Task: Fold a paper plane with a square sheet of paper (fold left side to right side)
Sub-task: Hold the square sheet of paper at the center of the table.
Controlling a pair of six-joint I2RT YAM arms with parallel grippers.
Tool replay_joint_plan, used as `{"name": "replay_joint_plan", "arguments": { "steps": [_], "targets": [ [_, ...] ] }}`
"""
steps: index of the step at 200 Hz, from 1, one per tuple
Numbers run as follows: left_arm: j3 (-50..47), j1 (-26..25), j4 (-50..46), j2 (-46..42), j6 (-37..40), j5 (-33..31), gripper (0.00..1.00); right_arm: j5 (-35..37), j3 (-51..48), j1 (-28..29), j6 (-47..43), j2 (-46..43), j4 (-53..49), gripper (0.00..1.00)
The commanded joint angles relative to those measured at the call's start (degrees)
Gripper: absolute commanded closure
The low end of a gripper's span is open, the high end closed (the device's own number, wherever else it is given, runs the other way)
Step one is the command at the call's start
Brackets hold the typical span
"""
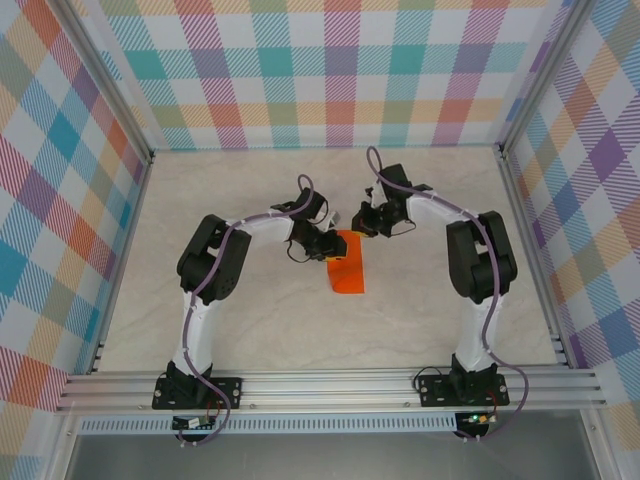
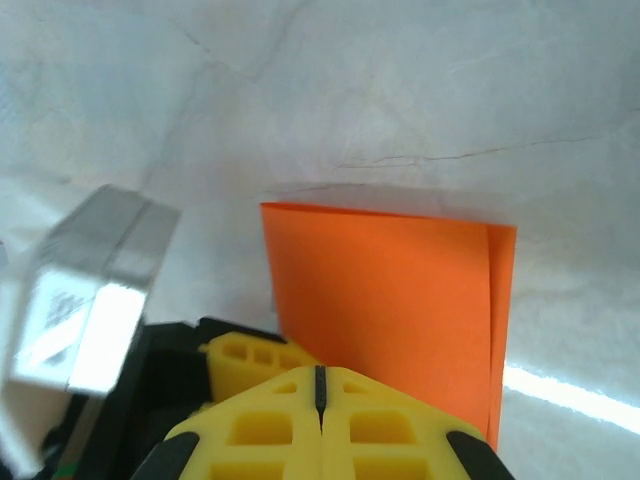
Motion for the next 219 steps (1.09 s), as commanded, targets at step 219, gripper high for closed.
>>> {"name": "replay_joint_plan", "arguments": {
  "steps": [219],
  "targets": [
    [-5.86, -3.12, 2.32, -7.93, 2.71, 5.25, 0.68, 3.91, -2.19, 0.13, -2.70, 5.61, -5.69, 0.97]
  ]
}}
